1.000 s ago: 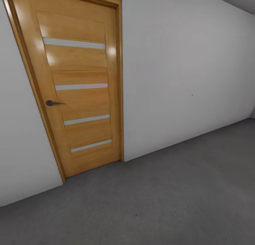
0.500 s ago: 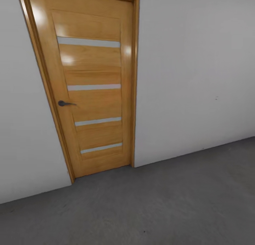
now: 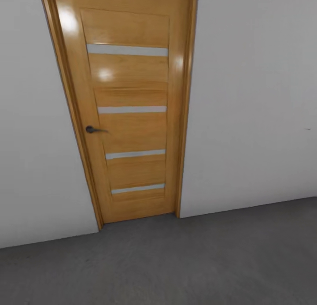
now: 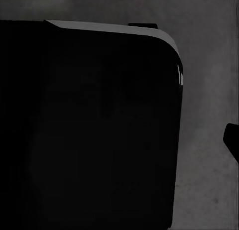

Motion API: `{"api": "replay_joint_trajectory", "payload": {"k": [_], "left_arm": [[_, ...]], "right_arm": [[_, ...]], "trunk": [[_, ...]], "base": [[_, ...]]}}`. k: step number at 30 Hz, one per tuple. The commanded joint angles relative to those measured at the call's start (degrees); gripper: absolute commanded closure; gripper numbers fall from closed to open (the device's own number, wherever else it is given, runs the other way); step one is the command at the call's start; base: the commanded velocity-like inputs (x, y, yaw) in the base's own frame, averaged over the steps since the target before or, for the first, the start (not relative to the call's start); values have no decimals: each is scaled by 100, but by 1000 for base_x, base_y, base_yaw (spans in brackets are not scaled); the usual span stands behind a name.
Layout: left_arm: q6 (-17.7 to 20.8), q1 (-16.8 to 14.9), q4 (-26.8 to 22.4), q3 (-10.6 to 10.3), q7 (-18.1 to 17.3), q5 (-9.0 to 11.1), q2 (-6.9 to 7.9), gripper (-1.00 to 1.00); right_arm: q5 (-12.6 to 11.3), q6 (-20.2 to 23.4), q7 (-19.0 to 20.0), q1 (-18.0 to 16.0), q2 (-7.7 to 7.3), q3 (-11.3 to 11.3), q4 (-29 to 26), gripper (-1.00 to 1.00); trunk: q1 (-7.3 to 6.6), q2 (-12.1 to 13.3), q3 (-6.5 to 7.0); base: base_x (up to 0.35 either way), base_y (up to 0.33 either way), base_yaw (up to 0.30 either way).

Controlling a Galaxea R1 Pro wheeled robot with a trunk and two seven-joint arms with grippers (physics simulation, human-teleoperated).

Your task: Move the two storage containers from the living room to the garage. In the garage, place one container on the floor and stack the other container on top of it (either order is fine).

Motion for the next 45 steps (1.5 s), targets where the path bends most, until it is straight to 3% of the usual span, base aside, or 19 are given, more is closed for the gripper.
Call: {"api": "replay_joint_trajectory", "payload": {"k": [1, 33, 45], "left_arm": [[-14, -1, -1, 3, 2, 7, 0, -100], [-4, -1, -1, 5, 8, 7, -4, -100], [-12, -1, -1, 4, 4, 7, 1, -100]], "right_arm": [[4, -27, 2, -5, -1, 3, 12, -100], [13, -24, 5, -5, -2, 3, 11, -100], [13, -26, 5, -5, -8, 3, 12, -100]], "trunk": [[3, -2, -5], [3, -2, -5], [3, -2, -5]], "base": [[304, -126, 174], [305, -117, 11], [318, -4, 216]]}}
